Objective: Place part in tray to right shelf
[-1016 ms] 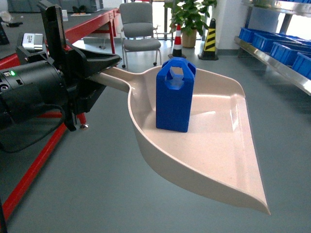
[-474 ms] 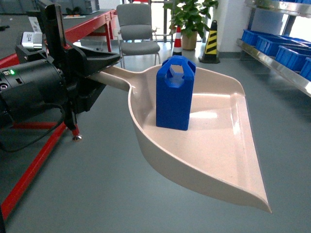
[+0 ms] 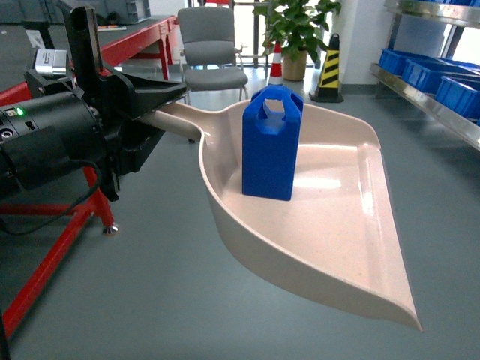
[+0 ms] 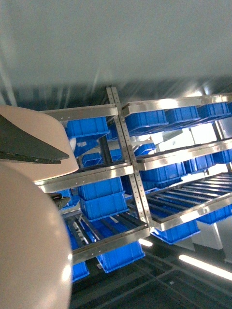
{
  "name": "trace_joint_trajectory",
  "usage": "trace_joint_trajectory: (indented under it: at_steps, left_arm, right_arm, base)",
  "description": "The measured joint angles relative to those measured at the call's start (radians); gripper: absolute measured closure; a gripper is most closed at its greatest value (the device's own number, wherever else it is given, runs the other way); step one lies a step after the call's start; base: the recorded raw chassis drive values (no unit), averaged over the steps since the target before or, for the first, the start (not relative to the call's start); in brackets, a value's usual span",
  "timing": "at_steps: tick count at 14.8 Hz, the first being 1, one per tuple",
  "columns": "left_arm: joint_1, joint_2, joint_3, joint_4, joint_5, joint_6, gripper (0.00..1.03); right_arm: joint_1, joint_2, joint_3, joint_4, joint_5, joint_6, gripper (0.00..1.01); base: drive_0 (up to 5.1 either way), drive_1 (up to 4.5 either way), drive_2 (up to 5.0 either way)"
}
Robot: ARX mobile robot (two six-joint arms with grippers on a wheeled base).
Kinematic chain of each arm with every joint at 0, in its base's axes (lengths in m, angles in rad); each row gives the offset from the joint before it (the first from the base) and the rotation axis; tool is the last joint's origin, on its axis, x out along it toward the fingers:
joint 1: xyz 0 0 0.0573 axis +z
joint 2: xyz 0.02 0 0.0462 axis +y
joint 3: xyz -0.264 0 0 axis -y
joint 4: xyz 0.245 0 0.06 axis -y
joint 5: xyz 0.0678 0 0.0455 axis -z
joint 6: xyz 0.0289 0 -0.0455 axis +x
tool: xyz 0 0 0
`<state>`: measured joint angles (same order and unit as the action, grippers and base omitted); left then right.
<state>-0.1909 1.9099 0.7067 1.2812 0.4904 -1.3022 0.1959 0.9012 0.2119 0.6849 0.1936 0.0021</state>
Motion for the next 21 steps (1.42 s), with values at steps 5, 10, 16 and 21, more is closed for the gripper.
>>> trace_joint_trajectory:
  at_steps: [5, 10, 16, 21]
  left_arm:
    - [0.001, 0.0, 0.0, -0.002, -0.002, 0.0, 0.88]
    - [0.001, 0.0, 0.0, -0.002, 0.0, 0.0, 0.88]
    - [0.001, 0.0, 0.0, -0.001, -0.003, 0.0, 0.88]
    - [0.002, 0.0, 0.003, 0.002, -0.007, 0.0, 0.88]
  right_arm:
    - [0.0, 0.001, 0.0, -0.005, 0.0, 0.0, 0.03]
    - [0.0, 0.0, 0.0, 0.003, 0.0, 0.0, 0.03]
    - [0.0, 0.0, 0.0, -0.003, 0.0, 0.0, 0.03]
    - [0.0, 0.0, 0.0, -0.003, 0.0, 0.0, 0.03]
  base:
    - [-0.1, 3.92, -4.2]
    - [0.0, 4.11, -4.0]
    - [0.1, 4.16, -4.0]
    - [0.0, 0.83, -0.8]
